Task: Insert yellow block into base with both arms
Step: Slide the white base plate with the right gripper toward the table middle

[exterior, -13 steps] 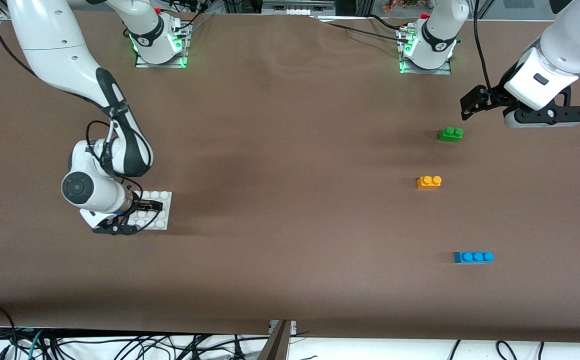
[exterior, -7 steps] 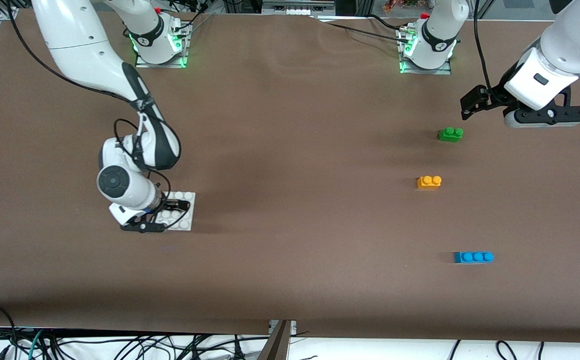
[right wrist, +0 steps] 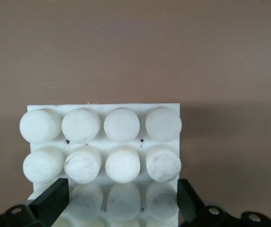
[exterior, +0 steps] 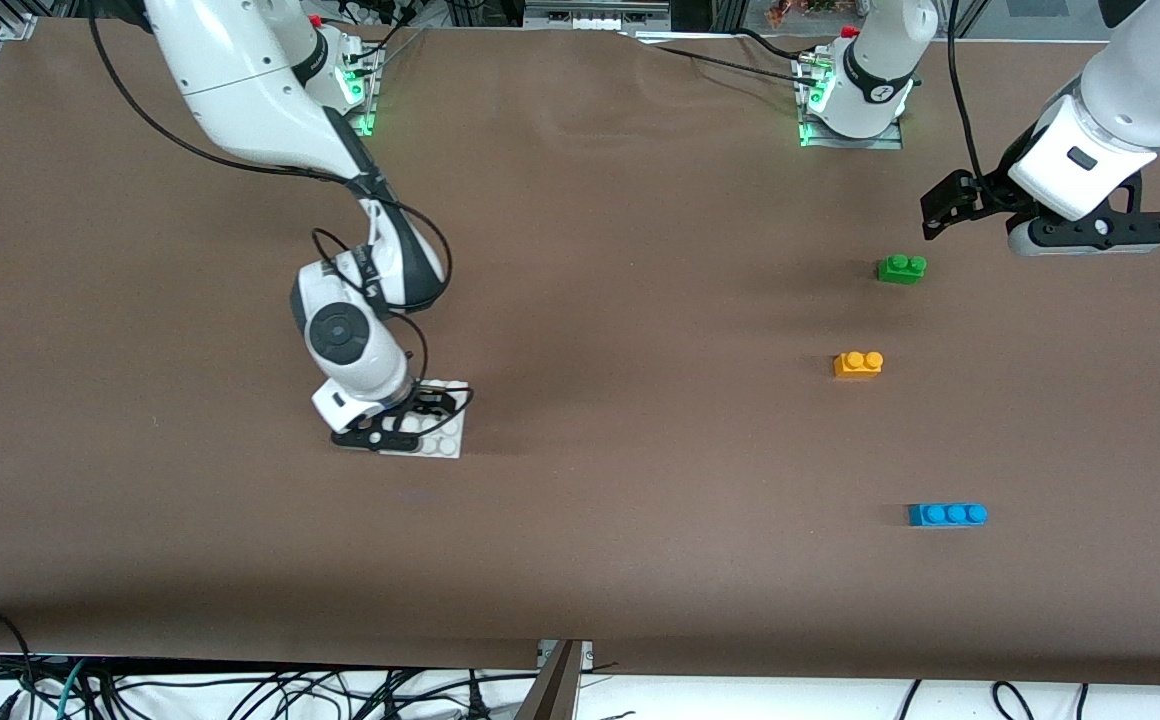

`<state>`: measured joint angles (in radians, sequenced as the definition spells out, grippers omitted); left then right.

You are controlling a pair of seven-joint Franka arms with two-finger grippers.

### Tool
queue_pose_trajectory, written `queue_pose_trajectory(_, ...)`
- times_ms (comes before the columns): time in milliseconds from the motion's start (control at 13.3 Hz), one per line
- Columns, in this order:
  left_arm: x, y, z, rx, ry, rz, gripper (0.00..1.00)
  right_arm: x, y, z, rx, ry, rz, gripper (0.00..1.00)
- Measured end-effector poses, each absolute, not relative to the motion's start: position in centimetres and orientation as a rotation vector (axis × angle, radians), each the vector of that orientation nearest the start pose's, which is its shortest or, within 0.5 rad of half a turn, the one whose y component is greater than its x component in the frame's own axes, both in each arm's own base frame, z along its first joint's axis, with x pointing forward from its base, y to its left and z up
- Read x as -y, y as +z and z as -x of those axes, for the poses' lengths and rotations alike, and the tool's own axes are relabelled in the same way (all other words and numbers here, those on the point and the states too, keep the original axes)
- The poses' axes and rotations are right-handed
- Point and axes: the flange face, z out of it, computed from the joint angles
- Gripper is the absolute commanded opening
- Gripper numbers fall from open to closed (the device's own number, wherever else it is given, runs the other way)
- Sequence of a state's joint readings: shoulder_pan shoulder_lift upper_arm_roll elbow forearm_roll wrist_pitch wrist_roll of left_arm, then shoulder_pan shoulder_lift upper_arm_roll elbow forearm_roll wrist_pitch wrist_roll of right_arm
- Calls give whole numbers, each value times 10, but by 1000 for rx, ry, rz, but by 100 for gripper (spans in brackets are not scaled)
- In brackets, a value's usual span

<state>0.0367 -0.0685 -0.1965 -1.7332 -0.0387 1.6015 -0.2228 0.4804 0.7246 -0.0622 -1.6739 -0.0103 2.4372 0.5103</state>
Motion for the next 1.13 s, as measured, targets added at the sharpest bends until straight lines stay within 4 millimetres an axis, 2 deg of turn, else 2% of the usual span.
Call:
queue_pose_trajectory(527,92,587,-524,105,109,3150,100,-404,185,-583,-127,-155,3111,100)
queue_pose_trajectory(753,92,587,-524,105,109,3150,100,-448,184,-560,-77,-144,3076,100)
queue_pose_trajectory(904,92,587,-524,105,110,3150,100,-460,184,-553,-73,-150,3068,100)
queue_pose_trajectory(1130,92,587,-524,104,110,3150,100,-463,183,-552,-69,-159,3058,100)
